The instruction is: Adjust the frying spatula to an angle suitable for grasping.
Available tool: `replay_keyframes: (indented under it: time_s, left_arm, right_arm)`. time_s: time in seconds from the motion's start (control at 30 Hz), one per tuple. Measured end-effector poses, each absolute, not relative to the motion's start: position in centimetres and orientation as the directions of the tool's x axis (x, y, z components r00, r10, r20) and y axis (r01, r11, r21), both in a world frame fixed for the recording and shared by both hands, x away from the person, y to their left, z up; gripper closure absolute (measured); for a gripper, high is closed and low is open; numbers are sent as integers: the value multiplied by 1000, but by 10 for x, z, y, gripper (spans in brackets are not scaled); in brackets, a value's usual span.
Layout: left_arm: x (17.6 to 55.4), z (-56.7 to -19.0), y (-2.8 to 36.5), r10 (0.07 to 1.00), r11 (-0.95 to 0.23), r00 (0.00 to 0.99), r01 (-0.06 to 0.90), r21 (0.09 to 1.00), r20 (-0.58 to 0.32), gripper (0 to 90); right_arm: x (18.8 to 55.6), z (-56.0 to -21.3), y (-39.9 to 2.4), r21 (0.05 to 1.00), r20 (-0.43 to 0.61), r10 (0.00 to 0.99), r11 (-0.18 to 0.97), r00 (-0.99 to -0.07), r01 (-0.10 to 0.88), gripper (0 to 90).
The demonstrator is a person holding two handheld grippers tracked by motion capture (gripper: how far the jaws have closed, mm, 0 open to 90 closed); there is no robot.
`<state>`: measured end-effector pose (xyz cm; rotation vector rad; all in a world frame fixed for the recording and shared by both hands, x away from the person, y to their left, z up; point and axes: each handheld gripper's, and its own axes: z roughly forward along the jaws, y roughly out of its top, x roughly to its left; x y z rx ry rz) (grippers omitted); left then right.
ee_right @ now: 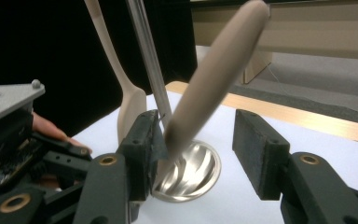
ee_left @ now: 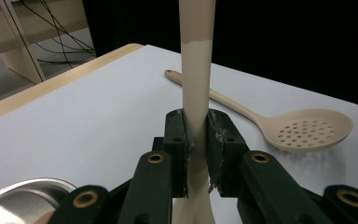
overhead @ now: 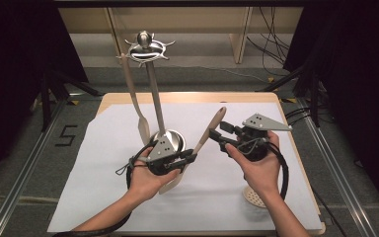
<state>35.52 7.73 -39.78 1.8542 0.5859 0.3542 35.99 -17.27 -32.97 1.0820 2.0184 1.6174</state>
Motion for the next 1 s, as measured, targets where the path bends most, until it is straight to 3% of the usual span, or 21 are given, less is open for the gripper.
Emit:
replay_keyframes:
  time_s: [0.17,0.4,0.67,0.83,1.0]
  left_arm:
    - [355,-397,76,544,-297,839,200,934,-7,781]
    - [352,-399,72,549,-305,836,193,933,7,779]
    - [355,-399,70,522,-317,853,184,930,9,771]
    - [357,-394,71,471,-282,882,170,944,-18,624]
    - [358,-383,71,428,-240,903,158,958,-42,550]
  right_arm:
    - [363,-325,-168,936,210,741,36,-637,350,529]
    - [366,-324,-168,932,235,733,16,-638,362,650]
    - [360,-318,-162,927,291,650,-10,-702,375,725]
    - [356,-312,-158,946,209,623,66,-754,316,732]
    - [357,-310,-162,951,187,589,92,-786,295,736]
